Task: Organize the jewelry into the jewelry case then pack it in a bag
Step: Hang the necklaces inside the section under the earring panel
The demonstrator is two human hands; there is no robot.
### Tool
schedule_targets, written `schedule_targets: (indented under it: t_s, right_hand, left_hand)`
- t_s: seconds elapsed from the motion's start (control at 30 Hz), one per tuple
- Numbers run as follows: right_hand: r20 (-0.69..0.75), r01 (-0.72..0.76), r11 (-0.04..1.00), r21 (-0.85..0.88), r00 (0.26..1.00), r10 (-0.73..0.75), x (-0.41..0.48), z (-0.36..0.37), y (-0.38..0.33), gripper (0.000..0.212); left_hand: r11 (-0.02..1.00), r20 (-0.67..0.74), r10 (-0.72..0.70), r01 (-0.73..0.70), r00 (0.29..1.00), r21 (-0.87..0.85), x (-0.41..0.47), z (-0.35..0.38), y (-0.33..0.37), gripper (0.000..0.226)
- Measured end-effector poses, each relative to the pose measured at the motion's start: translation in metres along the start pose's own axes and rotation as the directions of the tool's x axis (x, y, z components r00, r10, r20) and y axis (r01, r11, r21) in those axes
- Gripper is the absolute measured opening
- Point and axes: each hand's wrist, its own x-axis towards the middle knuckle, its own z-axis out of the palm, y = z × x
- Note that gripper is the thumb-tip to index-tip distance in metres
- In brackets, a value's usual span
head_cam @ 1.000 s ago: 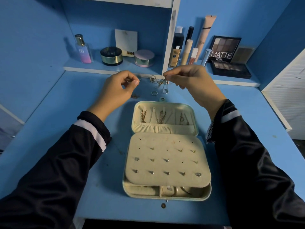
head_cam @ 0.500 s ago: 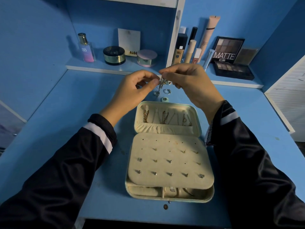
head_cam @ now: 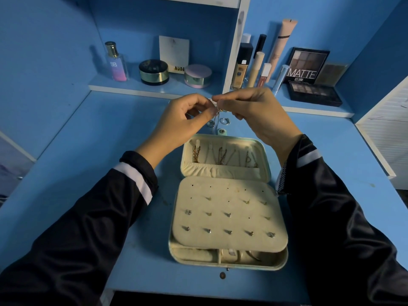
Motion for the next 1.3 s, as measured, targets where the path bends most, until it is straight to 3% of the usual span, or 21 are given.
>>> schedule_targets:
  t_s: [0.3,0.63,1.0,1.3]
  right_hand:
    - [0.0,0.02,1.0,-0.022,1.0,-0.02,0.0,-0.001,0.003,0.01]
    - [0.036,0.079,0.994,-0.076,0.996,-0.077,-0.002,0.002,-0.002,0.016]
    - [0.08,0.075,0.89,-0.45,0.996,-0.043,-0.003,0.01,-0.003,0.006]
    - [0.055,0.017,0.941,-0.339,0.999,0.001,-0.009,0.009,-0.005,0.007]
  left_hand:
    - [1.0,-0.059,0.004,-0.003,0.998,0.007,0.002,-0.001,-0.004,0.009]
    - [0.999,0.028,-0.013,0.014,1.0,-0.032,0.0,0.0,0.001,0.008]
    - [0.992,-0.064,0.09,-0.084,0.994,0.092,0.006,-0.014,0.001,0.001]
    - [0.997,-0.056,0.045,-0.048,0.997,-0.061,0.004,-0.022,0.007,0.002]
